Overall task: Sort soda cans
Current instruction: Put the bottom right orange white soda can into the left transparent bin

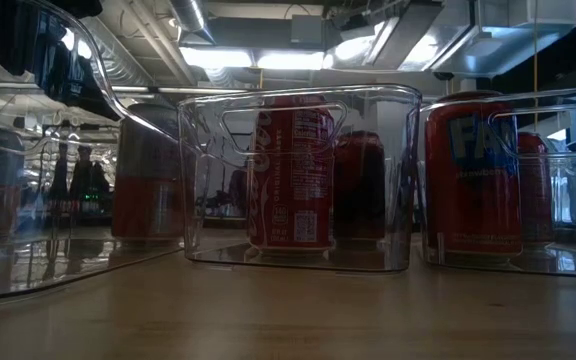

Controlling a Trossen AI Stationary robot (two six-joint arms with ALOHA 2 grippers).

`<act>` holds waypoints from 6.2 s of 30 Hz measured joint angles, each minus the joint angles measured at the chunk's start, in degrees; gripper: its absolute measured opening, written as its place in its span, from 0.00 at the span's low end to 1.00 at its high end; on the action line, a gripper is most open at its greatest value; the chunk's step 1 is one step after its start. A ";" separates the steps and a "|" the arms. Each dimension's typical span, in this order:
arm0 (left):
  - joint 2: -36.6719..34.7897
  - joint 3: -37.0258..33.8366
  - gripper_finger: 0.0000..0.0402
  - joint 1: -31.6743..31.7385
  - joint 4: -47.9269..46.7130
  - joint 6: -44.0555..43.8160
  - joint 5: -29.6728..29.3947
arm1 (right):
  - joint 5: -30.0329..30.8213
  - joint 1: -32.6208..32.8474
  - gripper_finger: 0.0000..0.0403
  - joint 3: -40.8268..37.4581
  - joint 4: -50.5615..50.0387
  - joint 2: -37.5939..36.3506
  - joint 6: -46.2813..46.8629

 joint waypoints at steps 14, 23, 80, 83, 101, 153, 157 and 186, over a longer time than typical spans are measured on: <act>0.00 0.00 0.91 0.00 0.01 0.00 0.02 | -3.39 1.12 0.91 -0.04 1.09 0.02 -0.25; 0.00 0.00 0.91 0.02 0.02 0.02 0.02 | -5.74 1.93 0.75 0.02 0.94 0.02 0.11; -0.28 12.15 0.79 -3.56 0.06 4.97 1.50 | 48.29 -20.09 0.72 26.71 44.06 12.47 -45.13; 0.57 12.15 0.77 -3.56 0.72 4.38 1.51 | 47.38 -22.65 0.72 26.71 48.97 14.39 -50.13; 5.38 12.13 0.50 -3.50 6.58 2.82 -0.07 | 43.69 -28.34 0.72 26.71 63.50 17.97 -62.55; 16.04 11.80 0.25 -8.41 1.17 -8.59 3.57 | 41.74 -29.04 0.70 26.60 85.49 22.64 -71.08; 13.72 12.86 0.25 -9.05 -3.86 -9.46 6.73 | 40.11 -29.09 0.70 26.81 86.75 22.68 -71.12; 1.44 13.77 0.25 -10.43 -15.06 -13.53 4.48 | 42.40 -29.75 0.74 26.80 84.58 32.81 -71.30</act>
